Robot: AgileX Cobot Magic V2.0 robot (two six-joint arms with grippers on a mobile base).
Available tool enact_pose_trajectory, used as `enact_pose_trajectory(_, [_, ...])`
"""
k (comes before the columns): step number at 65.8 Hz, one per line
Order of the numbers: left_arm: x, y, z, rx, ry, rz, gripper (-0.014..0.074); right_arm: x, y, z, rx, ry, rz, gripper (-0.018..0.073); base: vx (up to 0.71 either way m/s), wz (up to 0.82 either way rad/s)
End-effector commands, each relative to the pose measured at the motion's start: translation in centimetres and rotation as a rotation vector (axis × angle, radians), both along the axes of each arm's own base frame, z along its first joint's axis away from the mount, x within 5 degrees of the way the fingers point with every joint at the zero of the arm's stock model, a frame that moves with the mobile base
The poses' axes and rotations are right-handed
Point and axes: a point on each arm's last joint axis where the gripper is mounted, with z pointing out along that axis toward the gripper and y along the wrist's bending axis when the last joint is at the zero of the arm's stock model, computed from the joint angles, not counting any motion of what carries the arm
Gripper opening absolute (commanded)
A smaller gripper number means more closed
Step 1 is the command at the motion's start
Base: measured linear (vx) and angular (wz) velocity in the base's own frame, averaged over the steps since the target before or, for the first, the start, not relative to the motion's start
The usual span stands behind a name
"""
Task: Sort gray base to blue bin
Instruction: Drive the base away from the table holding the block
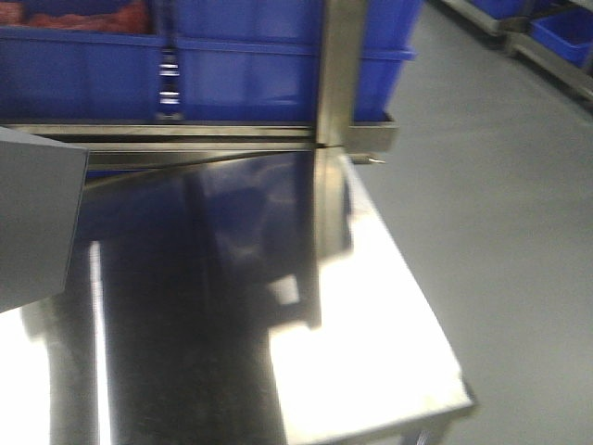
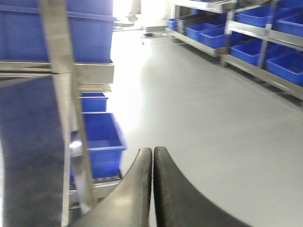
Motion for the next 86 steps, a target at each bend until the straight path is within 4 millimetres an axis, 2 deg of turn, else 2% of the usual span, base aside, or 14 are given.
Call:
enact_pose_trajectory(1, [-0.28,-0.01,1.84,-0.061,-0.116,-0.016,-0.0006,0.17,-0.04,0.50,-0.024,-0.054,-0.001,-0.0005,-0.15,-0.69])
enact_pose_trajectory(86, [-0.28,-0.01,1.84,-0.061,-0.116,-0.016,-0.0006,0.17,-0.04,0.50,-0.024,-0.054,-0.001,-0.0005,-0.09,-0.65])
